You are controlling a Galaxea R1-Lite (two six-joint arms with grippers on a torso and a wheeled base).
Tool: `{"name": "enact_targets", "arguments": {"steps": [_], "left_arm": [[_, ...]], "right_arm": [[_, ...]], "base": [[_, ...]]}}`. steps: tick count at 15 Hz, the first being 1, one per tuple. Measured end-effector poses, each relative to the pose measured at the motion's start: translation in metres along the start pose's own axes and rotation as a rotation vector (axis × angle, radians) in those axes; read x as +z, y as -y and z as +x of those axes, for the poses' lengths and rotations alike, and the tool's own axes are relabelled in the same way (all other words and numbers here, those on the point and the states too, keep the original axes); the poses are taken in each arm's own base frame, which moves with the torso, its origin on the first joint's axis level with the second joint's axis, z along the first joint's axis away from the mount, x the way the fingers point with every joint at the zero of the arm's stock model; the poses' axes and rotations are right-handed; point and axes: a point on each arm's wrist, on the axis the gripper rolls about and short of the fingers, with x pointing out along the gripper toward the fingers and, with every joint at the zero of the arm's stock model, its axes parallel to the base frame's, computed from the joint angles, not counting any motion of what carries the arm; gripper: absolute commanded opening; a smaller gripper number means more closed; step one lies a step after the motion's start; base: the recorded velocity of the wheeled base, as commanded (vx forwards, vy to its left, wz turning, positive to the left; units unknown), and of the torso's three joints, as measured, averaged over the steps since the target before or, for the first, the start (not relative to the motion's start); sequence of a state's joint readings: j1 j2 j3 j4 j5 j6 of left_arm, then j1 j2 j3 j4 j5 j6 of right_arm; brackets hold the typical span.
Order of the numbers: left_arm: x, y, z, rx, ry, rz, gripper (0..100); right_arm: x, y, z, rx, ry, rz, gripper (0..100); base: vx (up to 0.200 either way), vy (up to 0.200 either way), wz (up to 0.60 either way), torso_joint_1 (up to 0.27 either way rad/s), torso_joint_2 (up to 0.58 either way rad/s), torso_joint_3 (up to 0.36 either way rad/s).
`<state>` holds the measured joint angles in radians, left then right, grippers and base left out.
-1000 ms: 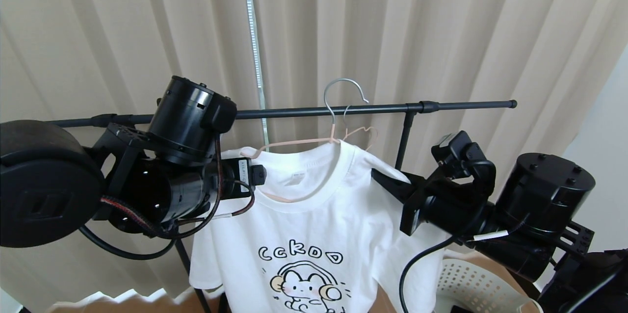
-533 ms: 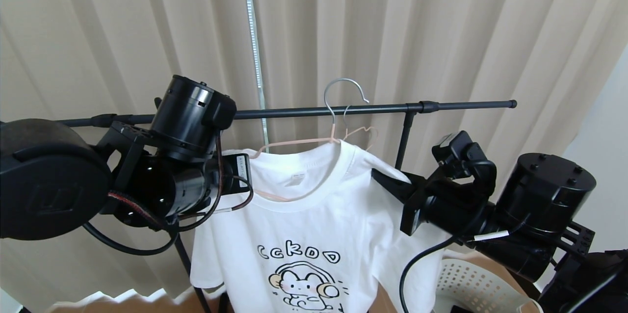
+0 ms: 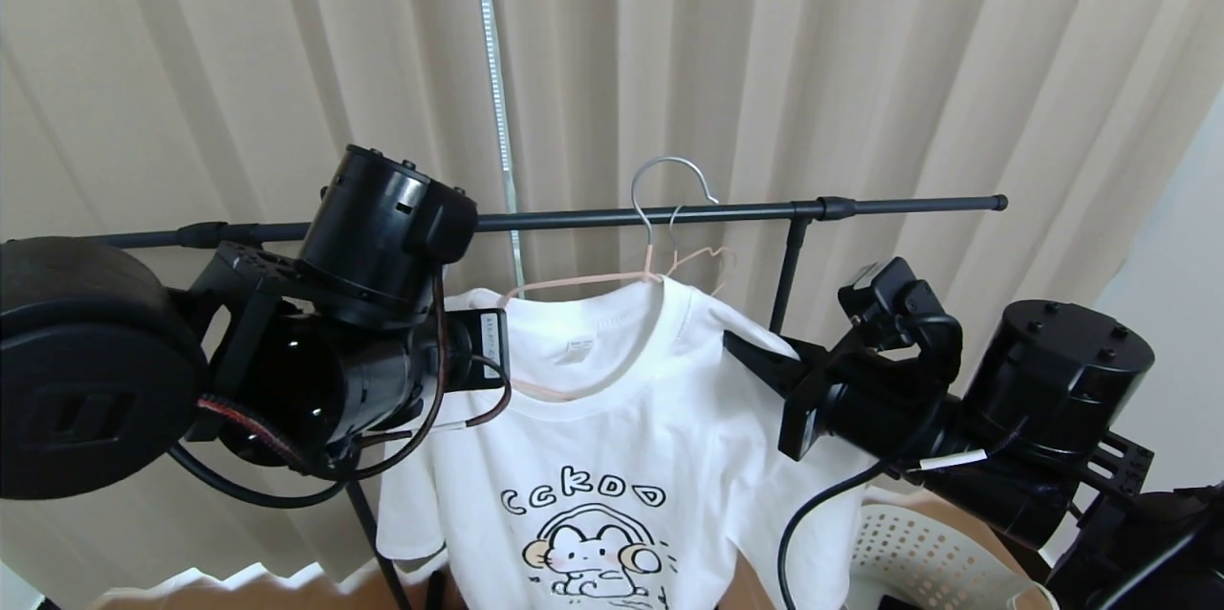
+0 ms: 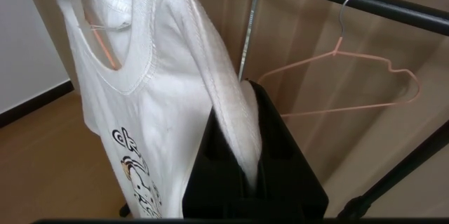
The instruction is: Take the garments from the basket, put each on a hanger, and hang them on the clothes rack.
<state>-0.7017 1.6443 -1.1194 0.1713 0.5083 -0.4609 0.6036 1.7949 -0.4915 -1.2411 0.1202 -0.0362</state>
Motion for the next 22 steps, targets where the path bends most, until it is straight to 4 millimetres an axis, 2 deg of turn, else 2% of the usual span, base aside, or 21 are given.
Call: {"name": "enact_targets", "arguments": {"steps": [4, 7, 11, 22], "left_arm": [[0.001, 0.02, -0.019, -0.089, 0.033, 0.092, 0], [0.005, 0.025, -0.024, -0.112, 0.052, 0.111, 0], [0.0, 0.035, -0.031, -0.154, 0.05, 0.137, 0], [-0.002, 0.034, -0.03, -0.151, 0.042, 0.156, 0]], "right_arm": [[-0.002, -0.001, 0.0, 0.003, -0.01, 0.001, 0], [-0.004, -0.002, 0.0, 0.008, -0.017, 0.002, 0], [-0.007, -0.003, 0.003, 0.011, -0.025, 0.003, 0], [0.001, -0.002, 0.001, 0.008, 0.019, 0.01, 0]], "base": [[0.0, 0.0, 0.0, 0.0, 0.0, 0.0], [0.0, 0.0, 0.0, 0.0, 0.0, 0.0], [0.0, 0.0, 0.0, 0.0, 0.0, 0.0], [0.0, 0.0, 0.0, 0.0, 0.0, 0.0]]}}
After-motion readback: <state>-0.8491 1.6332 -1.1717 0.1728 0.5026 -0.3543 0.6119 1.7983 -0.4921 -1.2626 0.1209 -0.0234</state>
